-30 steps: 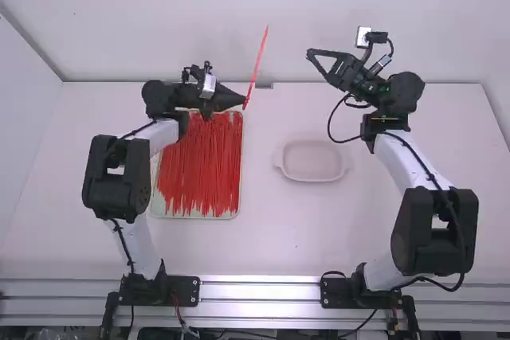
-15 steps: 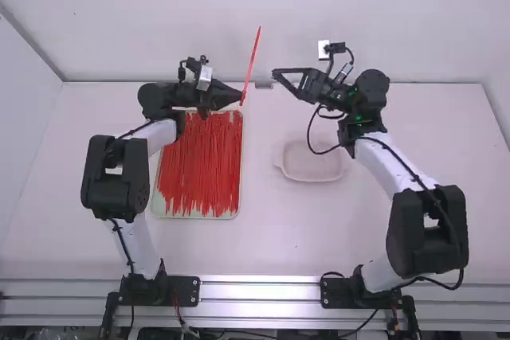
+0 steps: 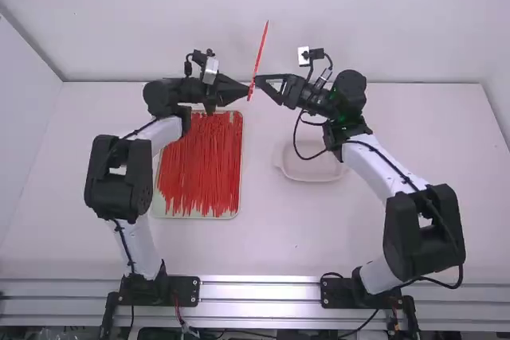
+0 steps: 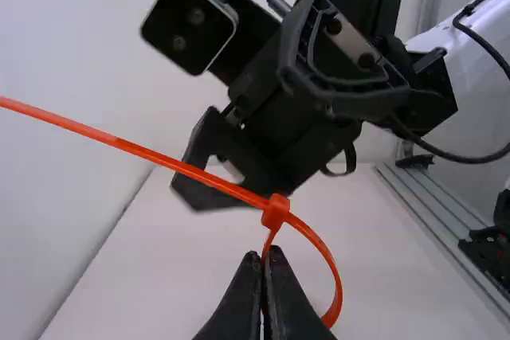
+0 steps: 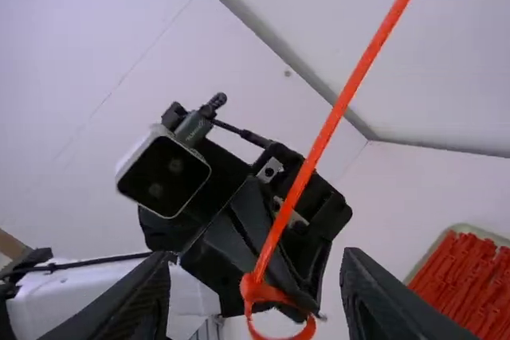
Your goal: Fasten the cable tie
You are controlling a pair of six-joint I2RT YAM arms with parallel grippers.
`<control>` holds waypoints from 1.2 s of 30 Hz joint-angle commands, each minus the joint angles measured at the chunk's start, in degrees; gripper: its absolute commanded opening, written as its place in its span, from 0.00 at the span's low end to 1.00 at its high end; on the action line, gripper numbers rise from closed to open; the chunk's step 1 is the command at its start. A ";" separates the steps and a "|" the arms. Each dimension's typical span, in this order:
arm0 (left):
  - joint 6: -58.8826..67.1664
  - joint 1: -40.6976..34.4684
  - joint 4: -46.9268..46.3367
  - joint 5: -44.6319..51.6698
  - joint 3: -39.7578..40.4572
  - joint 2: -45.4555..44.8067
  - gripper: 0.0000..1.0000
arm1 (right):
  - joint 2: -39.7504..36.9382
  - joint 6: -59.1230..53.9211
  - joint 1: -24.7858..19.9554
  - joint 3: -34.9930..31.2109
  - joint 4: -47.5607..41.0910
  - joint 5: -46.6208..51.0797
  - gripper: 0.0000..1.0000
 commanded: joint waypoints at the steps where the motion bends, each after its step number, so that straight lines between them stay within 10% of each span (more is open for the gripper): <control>1: -0.68 -1.55 0.44 0.76 1.49 0.11 0.02 | -0.98 -0.94 0.83 -0.37 0.52 2.14 0.56; 36: -0.92 -0.76 0.15 0.74 1.57 0.11 0.02 | -0.98 -0.92 -0.48 -0.37 0.35 1.70 0.01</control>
